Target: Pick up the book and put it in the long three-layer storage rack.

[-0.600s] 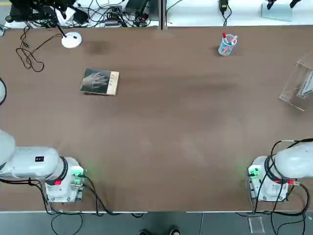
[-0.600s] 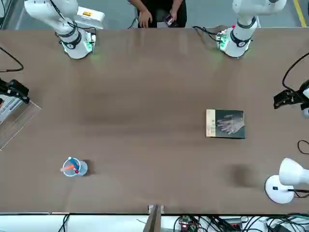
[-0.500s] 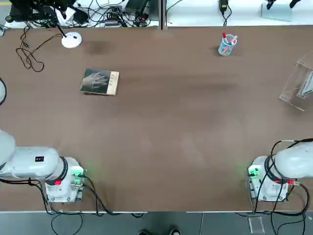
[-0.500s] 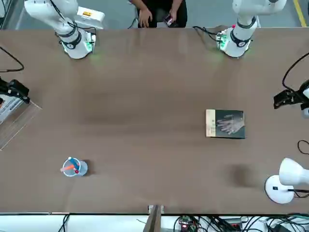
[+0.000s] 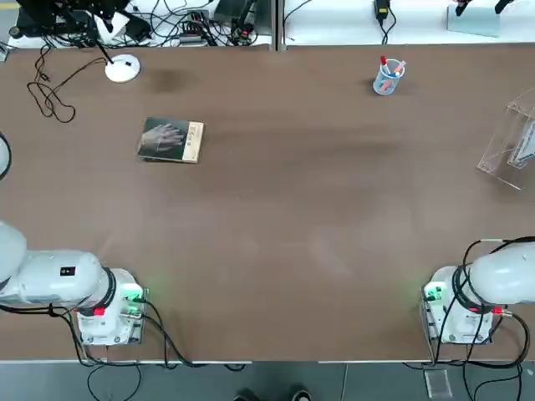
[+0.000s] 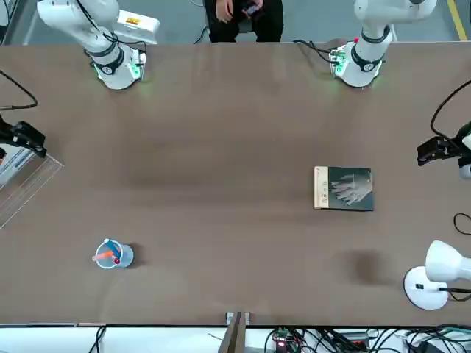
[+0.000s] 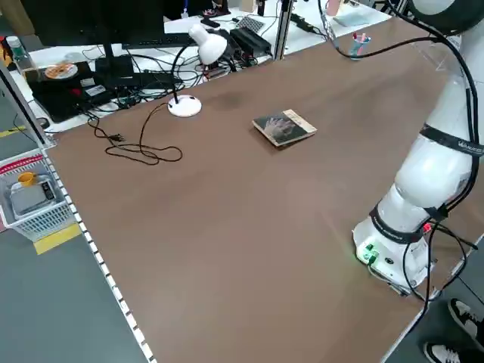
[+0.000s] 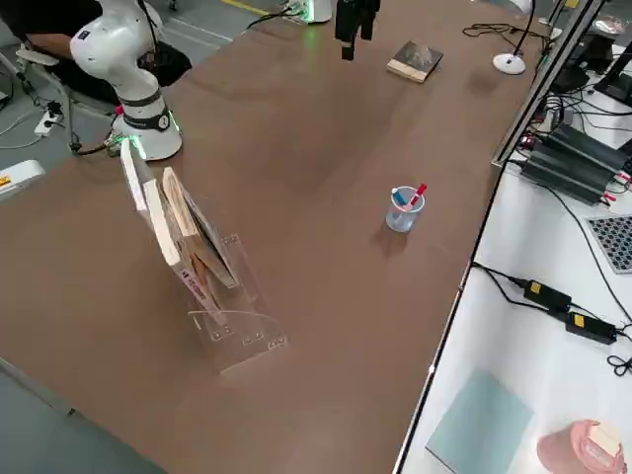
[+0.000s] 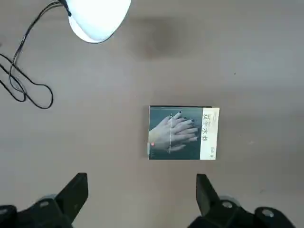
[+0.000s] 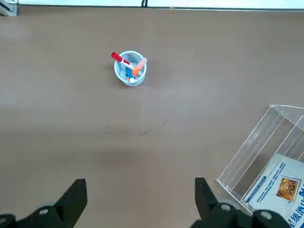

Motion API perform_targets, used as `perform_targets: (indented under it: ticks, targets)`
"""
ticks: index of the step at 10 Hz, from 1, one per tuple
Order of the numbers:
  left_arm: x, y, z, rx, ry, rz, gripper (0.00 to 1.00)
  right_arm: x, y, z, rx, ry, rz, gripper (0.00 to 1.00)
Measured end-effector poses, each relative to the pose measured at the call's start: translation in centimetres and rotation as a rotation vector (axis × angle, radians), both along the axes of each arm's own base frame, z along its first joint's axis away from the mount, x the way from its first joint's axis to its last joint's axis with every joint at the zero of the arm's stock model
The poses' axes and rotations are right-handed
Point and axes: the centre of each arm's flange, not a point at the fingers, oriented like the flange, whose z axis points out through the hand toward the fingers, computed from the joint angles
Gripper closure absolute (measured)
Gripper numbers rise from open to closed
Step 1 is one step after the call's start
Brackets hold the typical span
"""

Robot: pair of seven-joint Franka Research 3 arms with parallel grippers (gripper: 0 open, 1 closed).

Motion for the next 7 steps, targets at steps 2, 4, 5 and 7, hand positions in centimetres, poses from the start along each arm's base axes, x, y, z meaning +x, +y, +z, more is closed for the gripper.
perform_targets:
  ticks: [2,4,5,7]
  targets:
    - [0.5,0.2,-0.5,-0.033,-0.007,-0.002,0.00,0.0,-0.2,0.1,-0.001,-0.002,0.003,0.00]
    - [1.2,0.2,-1.9,-0.047,-0.004,-0.031,0.00,0.0,-0.2,0.2,-0.001,-0.003,0.004,0.00]
    - [1.5,0.3,-2.8,-0.056,0.005,-0.041,0.00,0.0,-0.2,0.2,-0.001,-0.004,0.004,0.00]
    - [2.2,1.2,-5.4,-0.107,0.020,-0.066,0.00,0.0,-0.2,0.3,-0.001,-0.005,0.004,0.00]
